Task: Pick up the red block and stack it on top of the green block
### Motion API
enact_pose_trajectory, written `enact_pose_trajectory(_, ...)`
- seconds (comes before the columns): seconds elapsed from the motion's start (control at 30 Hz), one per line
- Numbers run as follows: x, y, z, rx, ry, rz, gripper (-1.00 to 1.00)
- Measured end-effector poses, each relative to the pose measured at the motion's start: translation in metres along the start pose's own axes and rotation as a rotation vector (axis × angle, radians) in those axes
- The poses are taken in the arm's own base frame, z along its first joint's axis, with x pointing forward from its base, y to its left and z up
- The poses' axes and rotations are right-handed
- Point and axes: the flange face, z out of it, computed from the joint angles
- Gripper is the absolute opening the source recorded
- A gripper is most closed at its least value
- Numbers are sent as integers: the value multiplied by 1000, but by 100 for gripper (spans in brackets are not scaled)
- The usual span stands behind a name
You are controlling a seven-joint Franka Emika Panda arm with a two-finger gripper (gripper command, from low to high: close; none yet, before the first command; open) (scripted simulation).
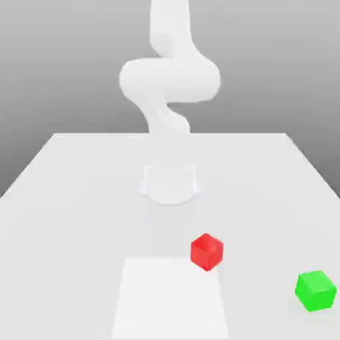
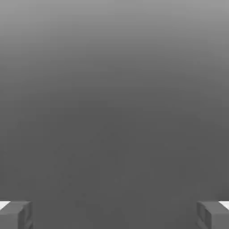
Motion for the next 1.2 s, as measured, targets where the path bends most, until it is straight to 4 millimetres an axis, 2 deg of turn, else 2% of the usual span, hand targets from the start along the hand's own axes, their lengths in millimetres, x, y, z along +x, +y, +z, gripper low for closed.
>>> enact_pose_trajectory(0.13, -46, 12, 95, -76, -127, -145, 0)
enact_pose_trajectory(0.3, -121, 50, 191, -156, -298, -323, 0)
enact_pose_trajectory(0.43, -195, 98, 249, -212, -455, -475, 0)
enact_pose_trajectory(0.6, -294, 174, 307, -267, -656, -658, 0)
enact_pose_trajectory(0.67, -311, 189, 322, -273, -677, -676, 0)
enact_pose_trajectory(0.8, -330, 207, 345, -273, -686, -684, 0)
enact_pose_trajectory(0.83, -333, 209, 348, -273, -686, -685, -100)
enact_pose_trajectory(1.03, -334, 210, 349, -274, -688, -685, -100)
enact_pose_trajectory(1.2, -318, 195, 329, -275, -686, -684, -100)
